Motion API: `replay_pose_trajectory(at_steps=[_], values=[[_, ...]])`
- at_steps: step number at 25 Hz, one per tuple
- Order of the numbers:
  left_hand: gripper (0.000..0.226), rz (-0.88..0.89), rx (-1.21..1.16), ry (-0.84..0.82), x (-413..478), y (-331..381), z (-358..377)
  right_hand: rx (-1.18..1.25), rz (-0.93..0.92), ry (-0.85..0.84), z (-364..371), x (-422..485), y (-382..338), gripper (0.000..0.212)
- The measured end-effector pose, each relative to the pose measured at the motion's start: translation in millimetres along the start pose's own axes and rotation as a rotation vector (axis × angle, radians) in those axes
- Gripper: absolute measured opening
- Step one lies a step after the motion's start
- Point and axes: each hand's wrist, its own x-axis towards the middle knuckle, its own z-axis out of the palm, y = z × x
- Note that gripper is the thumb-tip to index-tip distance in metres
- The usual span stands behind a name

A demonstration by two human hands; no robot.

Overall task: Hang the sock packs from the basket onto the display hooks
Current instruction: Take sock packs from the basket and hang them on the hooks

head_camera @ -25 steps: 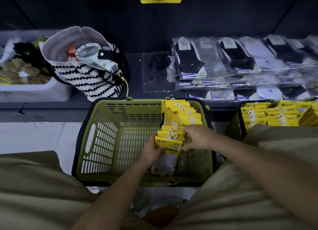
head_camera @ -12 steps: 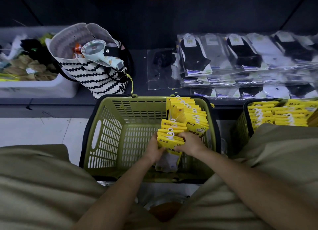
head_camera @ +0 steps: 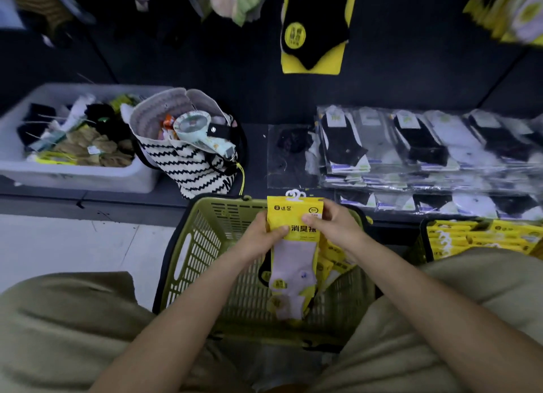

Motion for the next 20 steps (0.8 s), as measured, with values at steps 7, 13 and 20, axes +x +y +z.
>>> replay_pose_trajectory(at_steps=[7, 13, 20], values=[[0.029, 0.152, -0.198, 0.001, 12, 50, -18, -0.028, -0.149, 0.312, 5, 18, -43, 0.058], [0.035, 0.278, -0.183, 0.040, 26, 93, -31, 0.128, -0.299, 0.087, 3, 24, -73, 0.036], [0.040, 0.369, -0.207, 0.162, 33, 151, -40, 0.183, -0.352, 0.107, -18, 32, -136, 0.038]])
